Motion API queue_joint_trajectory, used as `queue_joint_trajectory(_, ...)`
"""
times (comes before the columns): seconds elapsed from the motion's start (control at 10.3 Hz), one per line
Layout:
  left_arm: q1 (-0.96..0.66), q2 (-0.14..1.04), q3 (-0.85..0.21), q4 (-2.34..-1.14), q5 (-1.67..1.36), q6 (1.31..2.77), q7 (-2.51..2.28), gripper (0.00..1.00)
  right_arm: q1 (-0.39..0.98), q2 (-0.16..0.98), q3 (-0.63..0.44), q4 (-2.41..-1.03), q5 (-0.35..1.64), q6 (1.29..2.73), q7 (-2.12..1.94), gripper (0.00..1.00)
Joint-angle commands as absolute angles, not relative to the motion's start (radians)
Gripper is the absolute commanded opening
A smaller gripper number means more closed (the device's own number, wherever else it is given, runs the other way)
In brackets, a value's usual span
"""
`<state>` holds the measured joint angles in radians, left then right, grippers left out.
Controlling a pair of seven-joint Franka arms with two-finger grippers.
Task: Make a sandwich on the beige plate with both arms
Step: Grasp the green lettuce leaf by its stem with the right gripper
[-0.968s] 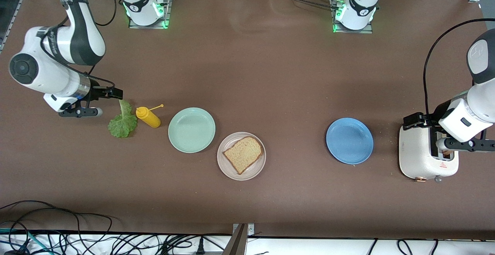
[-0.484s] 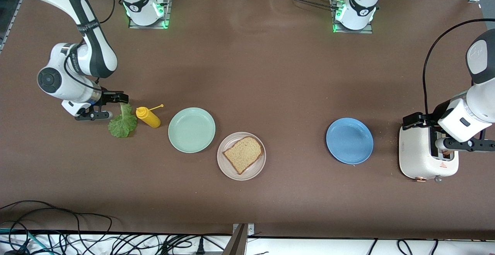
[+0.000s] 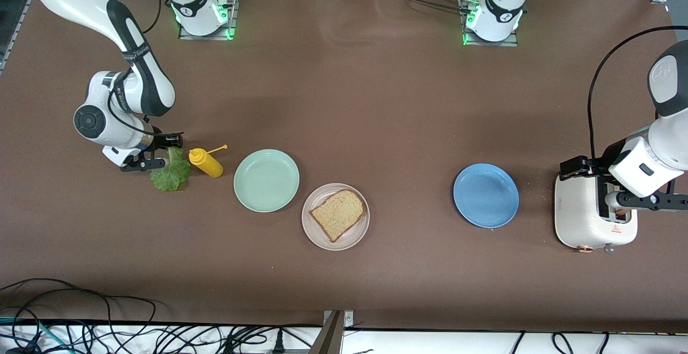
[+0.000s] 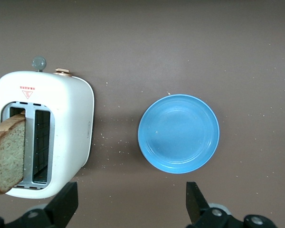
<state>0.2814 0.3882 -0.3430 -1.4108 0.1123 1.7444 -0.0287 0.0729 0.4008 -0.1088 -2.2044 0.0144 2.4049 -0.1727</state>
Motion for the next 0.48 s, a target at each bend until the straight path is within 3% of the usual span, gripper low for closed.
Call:
queue_joint_trajectory(0.0,0.293,0.374,-0.35,-1.422,0.101,1.741,-0.003,1.0,0.072,0.397,-0.107,-2.198,0.038,2.407,-0.184,0.0)
queue_joint_trajectory(0.39,0.291,0.376,-0.35,-1.422,0.103,1.741,-0.003,1.0,0.074,0.371,-0.107,-2.189,0.038,2.395,-0.192,0.0)
